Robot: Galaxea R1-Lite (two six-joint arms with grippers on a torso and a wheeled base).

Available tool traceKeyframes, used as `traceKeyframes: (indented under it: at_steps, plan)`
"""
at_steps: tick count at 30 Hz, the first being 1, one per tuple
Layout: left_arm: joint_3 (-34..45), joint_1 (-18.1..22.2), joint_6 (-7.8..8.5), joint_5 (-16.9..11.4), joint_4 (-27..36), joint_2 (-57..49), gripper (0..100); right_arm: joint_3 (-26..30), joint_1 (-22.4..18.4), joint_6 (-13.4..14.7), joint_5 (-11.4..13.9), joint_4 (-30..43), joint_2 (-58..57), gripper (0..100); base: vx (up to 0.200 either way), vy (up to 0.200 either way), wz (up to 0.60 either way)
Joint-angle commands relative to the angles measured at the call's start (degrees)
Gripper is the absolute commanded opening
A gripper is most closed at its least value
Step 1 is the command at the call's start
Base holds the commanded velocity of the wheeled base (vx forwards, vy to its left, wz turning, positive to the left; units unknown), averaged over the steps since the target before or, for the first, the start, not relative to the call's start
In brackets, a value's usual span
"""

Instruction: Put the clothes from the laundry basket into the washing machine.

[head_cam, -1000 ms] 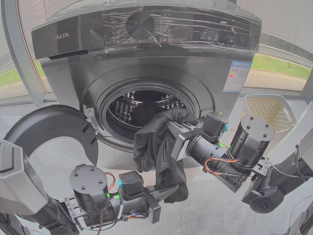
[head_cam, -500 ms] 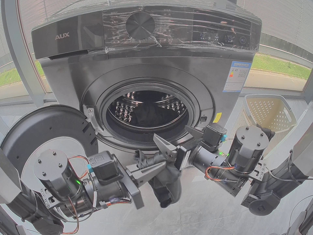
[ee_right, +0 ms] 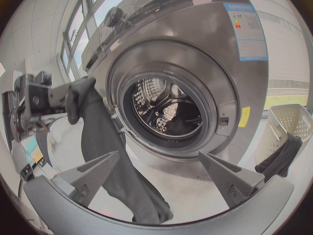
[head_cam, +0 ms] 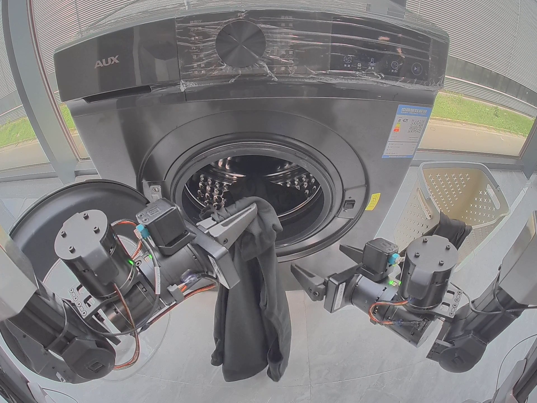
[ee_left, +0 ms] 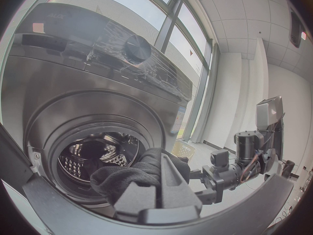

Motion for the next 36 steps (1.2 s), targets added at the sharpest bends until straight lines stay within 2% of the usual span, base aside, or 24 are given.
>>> traceKeyframes:
  at_steps: [1,8,12,16,29,36]
  plan:
    - [-1.09,0.43,-0.04,0.82,-0.03,0.58,0,3.41,-0.77,-1.00,0.09,-0.48,1.12,100,0.000,0.000,0.00]
    - [-1.80,0.43,-0.04,1.43,-0.03,0.49,0,4.90,-0.95,-1.79,0.01,-0.83,3.14,100,0.000,0.000,0.00]
    - [-2.68,0.52,-0.04,3.19,-0.03,0.49,0,5.25,-0.86,-1.79,0.09,-0.57,4.11,100,0.000,0.000,0.00]
    - [-2.85,0.52,-0.12,3.36,-0.03,0.49,0,5.60,-0.86,-1.79,0.36,-0.83,5.78,100,0.000,0.000,0.00]
    - [-3.12,1.23,-0.12,3.36,0.06,0.49,0,2.09,-0.86,-2.50,1.59,-1.10,11.76,100,0.000,0.000,0.00]
    - [-3.12,1.23,-0.12,3.36,0.06,0.14,0,-0.55,-0.24,-2.58,3.78,-3.47,15.19,100,0.000,0.000,0.00]
